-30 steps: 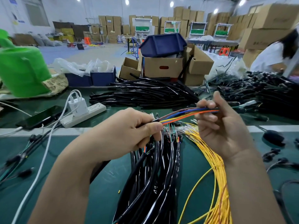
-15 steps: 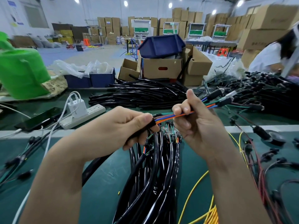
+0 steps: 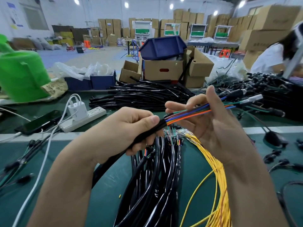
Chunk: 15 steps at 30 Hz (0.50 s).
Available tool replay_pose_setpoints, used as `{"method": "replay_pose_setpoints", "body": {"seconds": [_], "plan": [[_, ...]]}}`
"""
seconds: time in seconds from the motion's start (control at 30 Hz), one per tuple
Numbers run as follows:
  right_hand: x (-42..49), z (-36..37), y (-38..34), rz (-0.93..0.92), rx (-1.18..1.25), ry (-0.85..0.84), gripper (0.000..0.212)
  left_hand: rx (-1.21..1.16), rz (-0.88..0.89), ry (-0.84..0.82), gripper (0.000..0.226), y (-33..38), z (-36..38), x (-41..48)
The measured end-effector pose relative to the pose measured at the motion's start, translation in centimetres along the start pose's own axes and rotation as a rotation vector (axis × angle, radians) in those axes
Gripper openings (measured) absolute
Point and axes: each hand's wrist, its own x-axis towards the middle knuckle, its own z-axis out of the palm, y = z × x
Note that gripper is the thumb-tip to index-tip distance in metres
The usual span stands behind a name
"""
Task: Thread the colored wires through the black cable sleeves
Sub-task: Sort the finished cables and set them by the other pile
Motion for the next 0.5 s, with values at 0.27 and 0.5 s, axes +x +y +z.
{"method": "replay_pose_setpoints", "body": {"seconds": [0.27,0.5], "plan": [[-0.26,-0.23,-0.48,0.004,-0.056,-0.033,0.045,-0.034,0.009,-0.043,0.034,0.02,0.17,0.00],[-0.55,-0.58,-0.70,-0.005,-0.098,-0.045,0.046,-0.052,0.006,-0.064,0.031,-0.01,0.35,0.01]]}}
